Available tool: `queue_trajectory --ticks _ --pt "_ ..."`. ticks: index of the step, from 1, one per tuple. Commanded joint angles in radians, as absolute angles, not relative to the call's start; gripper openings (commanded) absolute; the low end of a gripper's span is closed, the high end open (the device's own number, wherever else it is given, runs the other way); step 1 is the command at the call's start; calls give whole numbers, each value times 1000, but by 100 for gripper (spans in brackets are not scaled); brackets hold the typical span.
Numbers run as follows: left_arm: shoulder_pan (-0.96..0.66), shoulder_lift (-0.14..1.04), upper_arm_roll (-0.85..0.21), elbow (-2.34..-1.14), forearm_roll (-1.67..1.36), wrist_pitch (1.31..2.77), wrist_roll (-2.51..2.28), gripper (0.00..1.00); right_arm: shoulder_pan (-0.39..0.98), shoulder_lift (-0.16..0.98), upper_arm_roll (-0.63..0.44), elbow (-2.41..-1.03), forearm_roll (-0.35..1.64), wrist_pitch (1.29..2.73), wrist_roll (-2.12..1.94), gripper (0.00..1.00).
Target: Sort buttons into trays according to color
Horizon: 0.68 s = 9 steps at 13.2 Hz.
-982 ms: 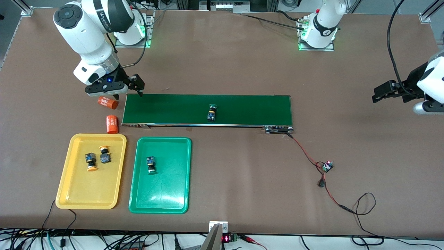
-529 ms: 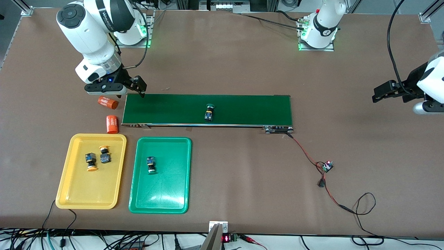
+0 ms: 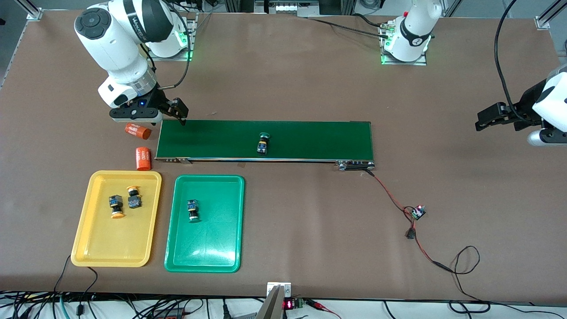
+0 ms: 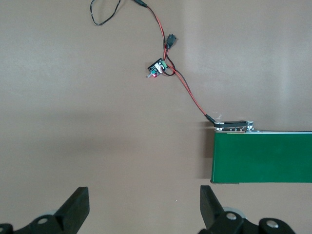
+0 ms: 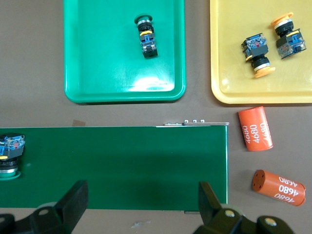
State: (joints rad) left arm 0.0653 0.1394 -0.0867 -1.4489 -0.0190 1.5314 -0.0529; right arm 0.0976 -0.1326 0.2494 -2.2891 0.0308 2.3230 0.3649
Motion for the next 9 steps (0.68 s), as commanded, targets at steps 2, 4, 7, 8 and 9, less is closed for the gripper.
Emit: queue_trajectory --ticks 2,4,7,8,9 --pt "67 143 -83 -1430 -28 1523 -48 100 100 -103 273 -2243 32 2301 420 100" --pt "67 141 -84 -1430 -28 1523 -48 100 103 -84 276 -2227 32 2292 425 100" --pt "67 141 -84 -1430 -28 1523 -48 100 127 -46 276 -2207 31 2292 474 100" --pt "67 143 -84 -1430 -29 1523 -48 100 139 -26 276 -2195 31 2292 489 100" --pt "67 143 -84 -1430 -29 1523 -48 100 141 -18 276 -2188 31 2292 492 100"
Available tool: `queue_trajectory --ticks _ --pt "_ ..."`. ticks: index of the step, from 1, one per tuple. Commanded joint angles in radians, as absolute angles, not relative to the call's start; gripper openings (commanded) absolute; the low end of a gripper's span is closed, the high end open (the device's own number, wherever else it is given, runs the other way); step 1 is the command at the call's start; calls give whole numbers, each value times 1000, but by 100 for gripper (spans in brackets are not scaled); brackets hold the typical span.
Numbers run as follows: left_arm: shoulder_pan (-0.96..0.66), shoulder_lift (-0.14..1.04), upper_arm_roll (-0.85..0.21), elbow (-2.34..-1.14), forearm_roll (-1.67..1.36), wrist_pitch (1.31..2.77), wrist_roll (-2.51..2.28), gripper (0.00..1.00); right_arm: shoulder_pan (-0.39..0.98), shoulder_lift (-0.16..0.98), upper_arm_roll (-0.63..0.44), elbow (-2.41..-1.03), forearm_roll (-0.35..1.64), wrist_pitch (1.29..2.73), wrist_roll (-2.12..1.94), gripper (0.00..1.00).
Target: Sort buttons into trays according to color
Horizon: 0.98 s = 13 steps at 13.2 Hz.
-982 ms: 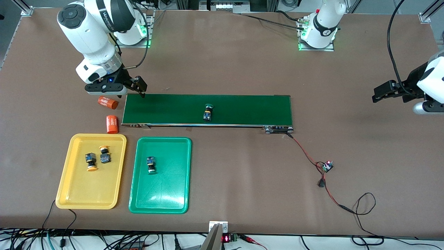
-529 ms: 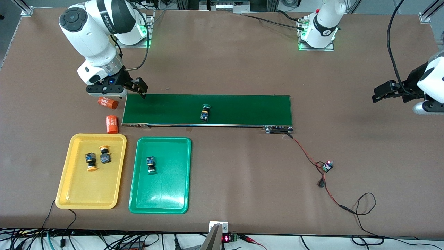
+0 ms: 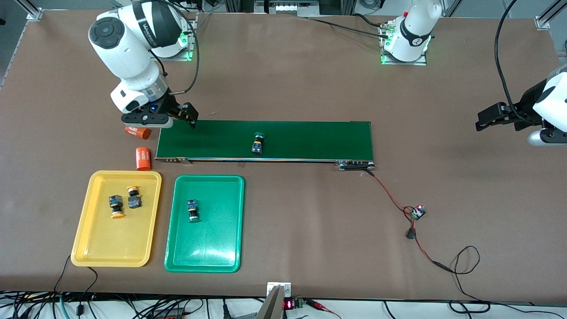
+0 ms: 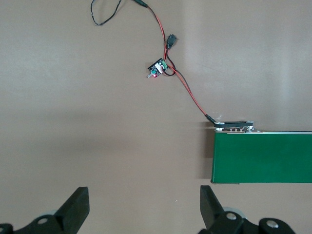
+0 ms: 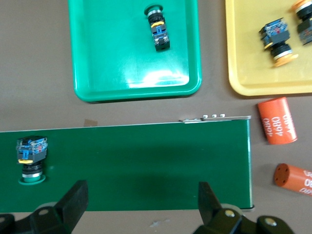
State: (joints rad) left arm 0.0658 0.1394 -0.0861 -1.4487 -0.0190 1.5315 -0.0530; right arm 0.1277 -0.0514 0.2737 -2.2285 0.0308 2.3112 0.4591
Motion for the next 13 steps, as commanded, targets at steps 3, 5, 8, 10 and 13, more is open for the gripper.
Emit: queue_trajectory --ticks 3,5,8,10,13 --pt "71 141 -84 -1430 -26 1575 -34 100 146 9 276 -2175 32 2292 520 100" --pt "71 141 -84 -1430 -26 1583 -34 100 173 38 276 -2165 32 2292 547 100" --pt "71 138 -86 -1436 -25 1611 -34 100 212 101 276 -2112 31 2292 607 100" --pt "69 135 -86 -1443 -25 1646 -34 100 224 138 276 -2094 31 2292 633 100" --pt "68 132 -87 -1447 -26 1649 -34 100 242 187 275 -2063 31 2293 656 100"
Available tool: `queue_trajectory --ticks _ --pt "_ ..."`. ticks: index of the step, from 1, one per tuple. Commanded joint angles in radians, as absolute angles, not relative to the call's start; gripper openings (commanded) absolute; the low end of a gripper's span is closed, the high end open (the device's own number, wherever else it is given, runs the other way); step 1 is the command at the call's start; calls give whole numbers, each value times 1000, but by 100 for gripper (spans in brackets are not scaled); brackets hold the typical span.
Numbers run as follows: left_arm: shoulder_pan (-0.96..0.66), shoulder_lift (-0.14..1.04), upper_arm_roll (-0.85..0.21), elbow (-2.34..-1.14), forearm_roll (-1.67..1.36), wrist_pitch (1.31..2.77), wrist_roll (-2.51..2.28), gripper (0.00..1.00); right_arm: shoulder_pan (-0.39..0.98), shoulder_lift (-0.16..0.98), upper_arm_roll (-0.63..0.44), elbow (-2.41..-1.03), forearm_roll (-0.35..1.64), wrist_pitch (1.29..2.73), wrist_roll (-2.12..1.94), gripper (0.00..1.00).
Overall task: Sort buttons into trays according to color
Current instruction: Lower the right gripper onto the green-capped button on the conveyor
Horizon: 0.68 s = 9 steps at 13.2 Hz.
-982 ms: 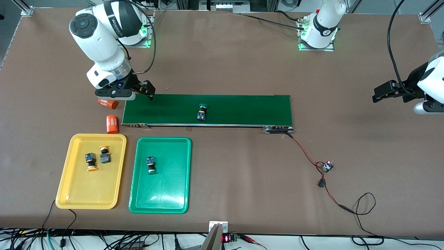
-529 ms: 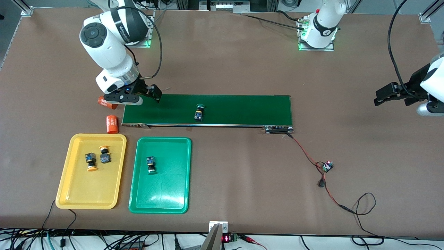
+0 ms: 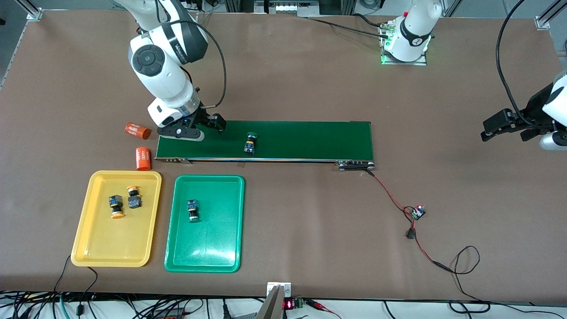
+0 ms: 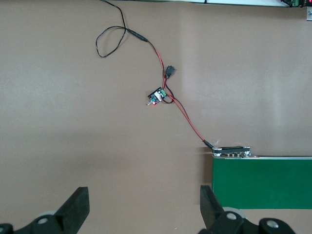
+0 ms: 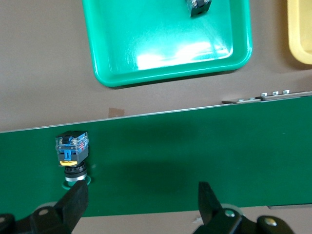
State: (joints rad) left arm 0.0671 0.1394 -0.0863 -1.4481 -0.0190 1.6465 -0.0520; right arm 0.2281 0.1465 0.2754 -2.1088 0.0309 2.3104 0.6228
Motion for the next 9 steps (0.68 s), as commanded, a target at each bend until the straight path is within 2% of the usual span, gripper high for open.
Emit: queue_trajectory --ticks 1,3,9 --pt "66 129 -87 -1459 -26 1644 -34 100 256 202 275 -2047 29 2293 672 100" --pt "67 103 -87 -1495 -28 1643 -46 100 267 230 273 -2026 29 2293 675 100" --pt "83 103 -81 -1497 -31 1638 -35 100 302 305 268 -1977 18 2296 724 100"
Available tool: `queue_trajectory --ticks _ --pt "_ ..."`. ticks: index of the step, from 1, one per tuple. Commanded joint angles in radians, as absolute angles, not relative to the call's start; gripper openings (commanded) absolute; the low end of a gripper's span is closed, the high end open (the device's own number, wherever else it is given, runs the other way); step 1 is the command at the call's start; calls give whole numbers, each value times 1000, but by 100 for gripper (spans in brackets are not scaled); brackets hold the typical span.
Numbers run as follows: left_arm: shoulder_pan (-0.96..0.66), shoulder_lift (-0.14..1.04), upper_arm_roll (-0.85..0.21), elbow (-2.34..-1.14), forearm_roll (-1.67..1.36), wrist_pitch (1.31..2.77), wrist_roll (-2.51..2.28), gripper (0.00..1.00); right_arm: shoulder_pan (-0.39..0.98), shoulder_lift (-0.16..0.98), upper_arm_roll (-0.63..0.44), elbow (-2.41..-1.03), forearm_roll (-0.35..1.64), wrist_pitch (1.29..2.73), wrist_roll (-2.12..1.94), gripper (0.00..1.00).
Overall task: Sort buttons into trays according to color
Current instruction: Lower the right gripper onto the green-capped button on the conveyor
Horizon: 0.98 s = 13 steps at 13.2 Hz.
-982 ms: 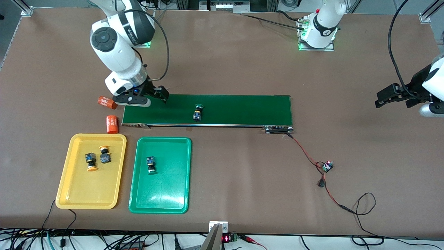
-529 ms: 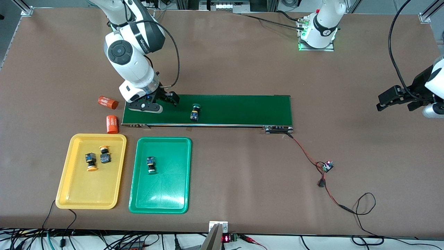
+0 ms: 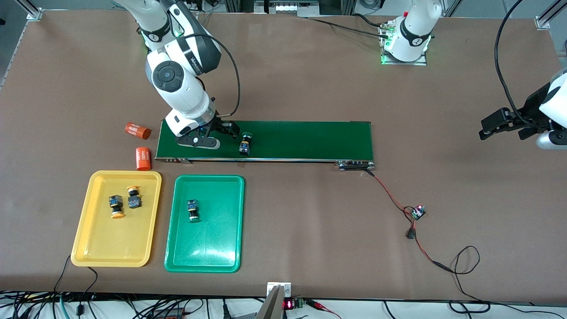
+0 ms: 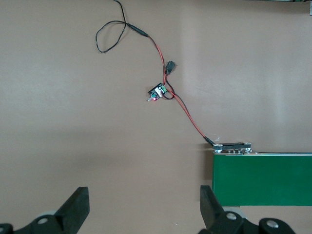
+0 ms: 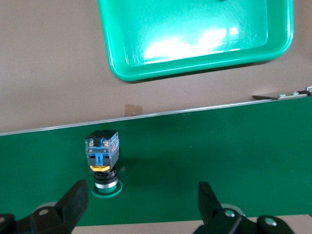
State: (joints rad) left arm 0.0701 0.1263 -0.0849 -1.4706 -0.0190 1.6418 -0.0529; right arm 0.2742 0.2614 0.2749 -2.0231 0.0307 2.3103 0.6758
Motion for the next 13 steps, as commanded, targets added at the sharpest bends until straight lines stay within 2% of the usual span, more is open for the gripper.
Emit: queue_trajectory --ticks 1,10,13 --pt "84 103 -81 -1497 -31 1638 -35 100 311 320 264 -1964 17 2296 730 100" --pt "81 106 -84 -1499 -25 1640 -32 100 336 360 241 -1945 -67 2289 663 100" --pt "83 97 -86 -1532 -6 1644 38 100 337 367 241 -1945 -71 2289 658 100"
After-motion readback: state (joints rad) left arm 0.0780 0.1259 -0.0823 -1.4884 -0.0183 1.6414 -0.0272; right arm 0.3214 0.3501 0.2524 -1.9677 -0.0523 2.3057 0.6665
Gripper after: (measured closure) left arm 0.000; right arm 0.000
